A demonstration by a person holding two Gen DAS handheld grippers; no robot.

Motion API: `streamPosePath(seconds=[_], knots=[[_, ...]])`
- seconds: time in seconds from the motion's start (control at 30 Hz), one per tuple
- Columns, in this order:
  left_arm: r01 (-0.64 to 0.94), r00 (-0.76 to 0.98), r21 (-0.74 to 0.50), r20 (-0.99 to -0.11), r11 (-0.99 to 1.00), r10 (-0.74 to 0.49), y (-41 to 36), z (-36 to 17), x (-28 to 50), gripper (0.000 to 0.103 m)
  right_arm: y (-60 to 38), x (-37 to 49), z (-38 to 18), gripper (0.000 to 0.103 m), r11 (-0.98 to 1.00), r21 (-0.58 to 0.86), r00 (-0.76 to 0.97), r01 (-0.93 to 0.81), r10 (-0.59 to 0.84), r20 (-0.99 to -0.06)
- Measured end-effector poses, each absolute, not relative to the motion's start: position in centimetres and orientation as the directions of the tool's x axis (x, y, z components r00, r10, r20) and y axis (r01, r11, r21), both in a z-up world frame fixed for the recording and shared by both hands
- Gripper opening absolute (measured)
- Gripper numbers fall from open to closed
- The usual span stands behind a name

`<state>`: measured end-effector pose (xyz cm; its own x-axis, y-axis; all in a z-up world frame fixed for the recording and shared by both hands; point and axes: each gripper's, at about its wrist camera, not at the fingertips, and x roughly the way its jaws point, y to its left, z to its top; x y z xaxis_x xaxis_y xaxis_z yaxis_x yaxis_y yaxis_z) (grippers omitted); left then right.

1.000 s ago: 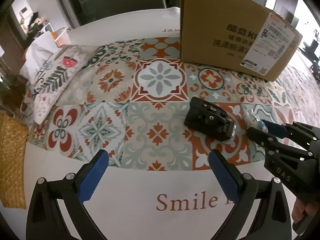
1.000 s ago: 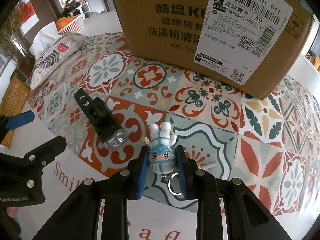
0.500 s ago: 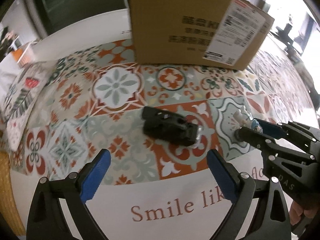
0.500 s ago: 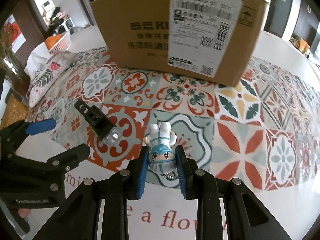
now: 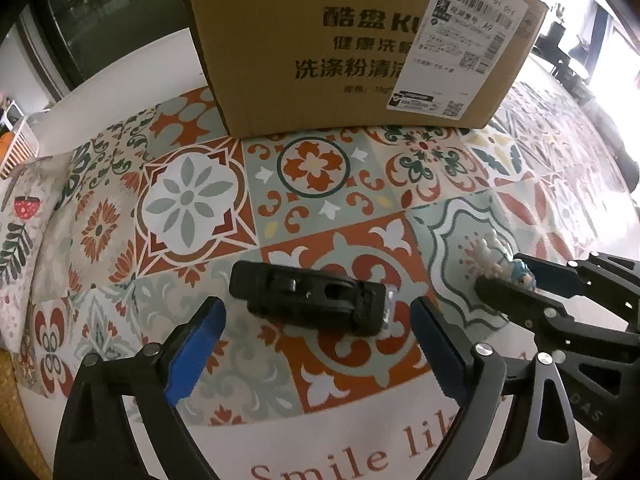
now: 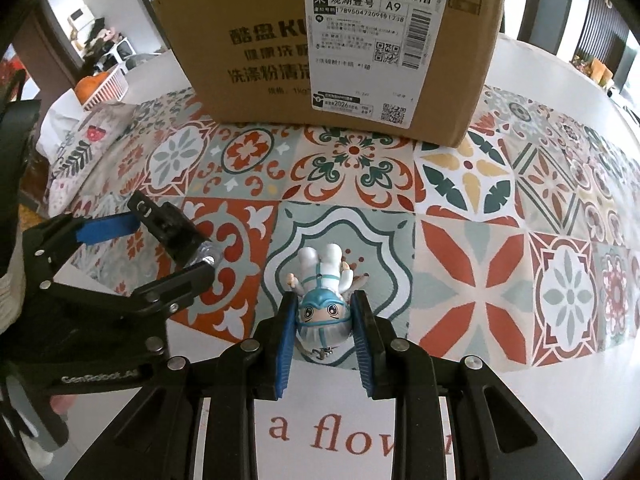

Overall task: Organize rigid objects
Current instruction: 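Close the left tool around the black clip, then carry the black clip in the left tool while the right tool carries the figurine to the box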

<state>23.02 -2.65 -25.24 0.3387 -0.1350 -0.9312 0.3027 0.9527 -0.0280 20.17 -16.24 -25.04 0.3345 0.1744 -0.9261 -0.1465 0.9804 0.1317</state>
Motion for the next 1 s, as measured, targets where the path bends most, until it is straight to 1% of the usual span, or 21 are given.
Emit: streamPosePath(seconds=[0.1,0.17,0.23,0.27,0.5,0.6,0.8,1.0], knots=[[0.305,0.324,-0.039,-0.935,0.951,-0.142,-2.7,-25.8,23.3,0.087,-16.1,20.4,-25.2,0.028,0.981,0.129,0.331,-0.146,0.171,-0.928],[0.305,0.316,-0.045,-0.937,0.951,-0.145,-2.8,-26.0,23.4,0.080,-16.1,20.5,-25.4,0.028,0.981,0.130,0.328,-0.146,0.172,-0.929],[0.301,0.324,-0.040,-0.935,0.953,-0.142,-2.8,-26.1,23.5,0.077,-15.9,20.6,-25.5,0.028,0.981,0.126,0.325,-0.146,0.168,-0.931],[0.302,0.328,-0.042,-0.933,0.952,-0.145,-2.8,-26.1,23.5,0.074,-15.9,20.6,-25.5,0.028,0.981,0.124,0.326,-0.147,0.166,-0.931],[0.284,0.339,-0.055,-0.928,0.957,-0.154,-2.5,-25.6,23.0,0.074,-15.9,20.7,-25.3,0.028,0.981,0.124,0.330,-0.146,0.167,-0.929],[0.262,0.358,-0.044,-0.923,0.964,-0.139,-2.4,-24.9,22.5,0.074,-16.2,20.5,-24.8,0.027,0.981,0.128,0.341,-0.144,0.171,-0.924],[0.222,0.402,-0.028,-0.908,0.975,-0.118,-2.0,-22.5,21.5,0.074,-16.8,20.1,-23.1,0.028,0.982,0.134,0.374,-0.135,0.176,-0.911],[0.201,0.450,-0.033,-0.885,0.979,-0.122,-2.3,-19.1,20.7,0.074,-17.0,19.6,-20.4,0.028,0.981,0.137,0.422,-0.140,0.184,-0.888]])
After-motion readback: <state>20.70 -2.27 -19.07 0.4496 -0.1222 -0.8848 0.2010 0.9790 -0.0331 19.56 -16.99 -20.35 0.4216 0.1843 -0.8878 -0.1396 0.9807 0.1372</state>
